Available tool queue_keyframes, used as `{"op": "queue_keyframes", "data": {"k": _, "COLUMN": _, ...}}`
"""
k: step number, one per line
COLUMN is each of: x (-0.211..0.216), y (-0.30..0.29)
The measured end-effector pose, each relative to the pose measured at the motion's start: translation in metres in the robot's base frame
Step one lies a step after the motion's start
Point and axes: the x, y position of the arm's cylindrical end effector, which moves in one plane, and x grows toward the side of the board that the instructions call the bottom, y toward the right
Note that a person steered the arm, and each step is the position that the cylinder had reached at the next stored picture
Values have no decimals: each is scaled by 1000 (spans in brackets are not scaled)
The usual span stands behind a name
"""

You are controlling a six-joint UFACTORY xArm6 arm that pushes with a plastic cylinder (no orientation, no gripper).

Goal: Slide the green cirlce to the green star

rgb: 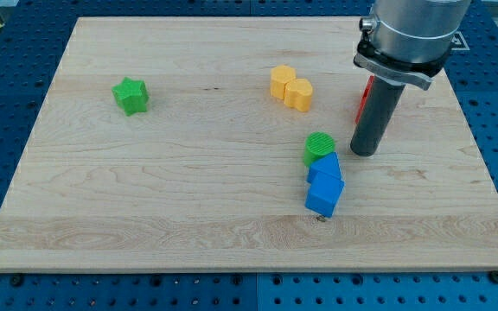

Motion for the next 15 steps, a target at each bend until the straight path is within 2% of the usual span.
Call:
{"op": "queue_keyframes", "data": {"k": 3, "x": 3, "y": -65}}
{"op": "queue_keyframes", "data": {"k": 5, "x": 27, "y": -93}}
{"op": "queue_keyframes", "data": {"k": 10, "x": 29, "y": -220}}
{"op": "queue_keyframes", "data": {"k": 12, "x": 10, "y": -243}}
{"op": "queue_keyframes", "data": {"k": 14, "x": 3, "y": -237}}
{"op": "queue_keyframes", "data": {"k": 15, "x": -1, "y": -257}}
